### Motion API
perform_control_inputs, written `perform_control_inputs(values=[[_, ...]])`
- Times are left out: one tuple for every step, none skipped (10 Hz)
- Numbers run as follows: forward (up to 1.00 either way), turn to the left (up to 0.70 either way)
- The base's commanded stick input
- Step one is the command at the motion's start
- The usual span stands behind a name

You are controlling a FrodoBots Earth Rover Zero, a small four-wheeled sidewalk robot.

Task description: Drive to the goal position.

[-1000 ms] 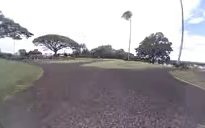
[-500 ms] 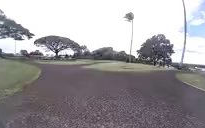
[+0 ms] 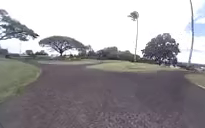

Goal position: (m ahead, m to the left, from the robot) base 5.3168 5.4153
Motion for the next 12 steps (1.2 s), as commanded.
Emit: perform_control_inputs(values=[[0.7, 0.0], [0.7, 0.0], [0.7, 0.0], [0.7, 0.0], [0.7, 0.0], [0.7, 0.0], [0.7, 0.0], [0.7, 0.0], [0.7, 0.0], [0.7, 0.0], [0.7, 0.0], [0.7, 0.35]])
